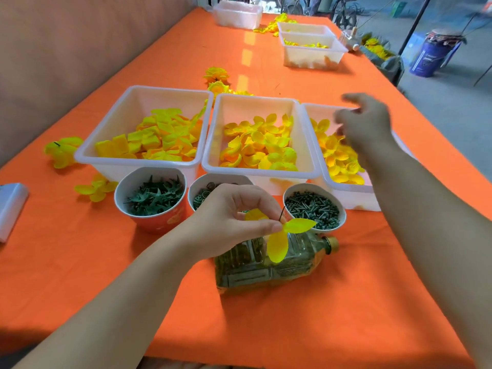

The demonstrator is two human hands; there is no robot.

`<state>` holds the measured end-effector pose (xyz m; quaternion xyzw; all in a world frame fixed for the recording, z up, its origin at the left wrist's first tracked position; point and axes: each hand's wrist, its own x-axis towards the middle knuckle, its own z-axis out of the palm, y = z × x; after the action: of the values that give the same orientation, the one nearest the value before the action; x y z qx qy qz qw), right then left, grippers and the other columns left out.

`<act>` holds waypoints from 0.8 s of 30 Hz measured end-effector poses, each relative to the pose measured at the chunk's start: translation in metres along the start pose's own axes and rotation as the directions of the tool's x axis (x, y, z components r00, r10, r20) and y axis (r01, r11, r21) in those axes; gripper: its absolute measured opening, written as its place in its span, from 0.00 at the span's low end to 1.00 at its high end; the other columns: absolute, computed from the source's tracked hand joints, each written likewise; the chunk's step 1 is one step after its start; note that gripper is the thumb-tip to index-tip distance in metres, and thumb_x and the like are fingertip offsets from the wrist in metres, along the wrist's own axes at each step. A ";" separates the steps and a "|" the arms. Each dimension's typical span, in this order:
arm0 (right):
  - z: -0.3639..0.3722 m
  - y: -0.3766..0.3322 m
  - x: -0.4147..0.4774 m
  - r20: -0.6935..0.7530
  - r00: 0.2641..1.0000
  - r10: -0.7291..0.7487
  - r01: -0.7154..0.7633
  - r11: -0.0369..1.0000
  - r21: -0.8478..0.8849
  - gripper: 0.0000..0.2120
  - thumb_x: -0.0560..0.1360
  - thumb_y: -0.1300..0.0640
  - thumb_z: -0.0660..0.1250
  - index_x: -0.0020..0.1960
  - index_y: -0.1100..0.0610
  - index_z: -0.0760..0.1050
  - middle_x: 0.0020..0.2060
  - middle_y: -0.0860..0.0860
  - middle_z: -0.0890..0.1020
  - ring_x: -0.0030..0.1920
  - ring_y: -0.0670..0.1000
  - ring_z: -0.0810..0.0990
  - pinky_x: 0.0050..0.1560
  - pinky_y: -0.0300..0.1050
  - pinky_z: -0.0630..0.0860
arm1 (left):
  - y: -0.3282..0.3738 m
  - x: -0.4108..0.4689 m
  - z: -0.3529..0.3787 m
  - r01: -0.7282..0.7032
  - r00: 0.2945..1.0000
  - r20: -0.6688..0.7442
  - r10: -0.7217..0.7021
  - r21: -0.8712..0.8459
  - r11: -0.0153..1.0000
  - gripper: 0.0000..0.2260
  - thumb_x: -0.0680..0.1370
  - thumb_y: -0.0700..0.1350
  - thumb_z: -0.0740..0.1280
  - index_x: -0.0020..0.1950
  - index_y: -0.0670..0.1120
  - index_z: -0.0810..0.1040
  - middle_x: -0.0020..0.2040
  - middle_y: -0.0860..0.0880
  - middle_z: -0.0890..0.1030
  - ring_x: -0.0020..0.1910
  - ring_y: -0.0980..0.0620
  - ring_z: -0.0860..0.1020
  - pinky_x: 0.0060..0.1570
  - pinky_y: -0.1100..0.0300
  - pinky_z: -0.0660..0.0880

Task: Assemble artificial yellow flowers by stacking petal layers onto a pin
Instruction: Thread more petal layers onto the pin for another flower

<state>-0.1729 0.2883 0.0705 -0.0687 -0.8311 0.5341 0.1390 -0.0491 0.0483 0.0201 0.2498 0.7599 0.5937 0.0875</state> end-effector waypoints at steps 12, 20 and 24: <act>0.062 0.019 -0.009 0.385 0.910 -0.156 0.354 0.775 -0.523 0.08 0.76 0.58 0.68 0.51 0.54 0.85 0.51 0.53 0.85 0.54 0.53 0.81 0.48 0.42 0.72 | 0.008 -0.001 -0.003 0.051 0.998 0.022 -0.056 0.209 0.977 0.04 0.73 0.41 0.77 0.44 0.49 0.86 0.49 0.54 0.81 0.53 0.52 0.79 0.57 0.42 0.75; 0.051 0.014 -0.020 0.397 0.899 -0.186 0.383 0.774 -0.504 0.07 0.76 0.57 0.68 0.49 0.55 0.85 0.48 0.53 0.86 0.50 0.53 0.82 0.52 0.47 0.77 | 0.017 -0.006 -0.012 0.162 0.985 0.042 -0.169 0.137 0.977 0.25 0.65 0.50 0.81 0.59 0.63 0.79 0.61 0.63 0.78 0.59 0.61 0.78 0.53 0.56 0.79; 0.037 0.009 -0.033 0.464 0.878 -0.120 0.347 0.826 -0.443 0.07 0.77 0.55 0.70 0.44 0.57 0.83 0.38 0.51 0.86 0.33 0.46 0.83 0.34 0.37 0.72 | 0.014 -0.007 -0.012 0.273 0.962 -0.004 -0.274 -0.046 0.961 0.22 0.70 0.43 0.79 0.61 0.58 0.79 0.56 0.52 0.82 0.46 0.53 0.82 0.46 0.55 0.82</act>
<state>-0.1532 0.2513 0.0422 0.1169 -0.9548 0.2732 0.0008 -0.0441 0.0369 0.0359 0.1375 0.7739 0.5943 0.1705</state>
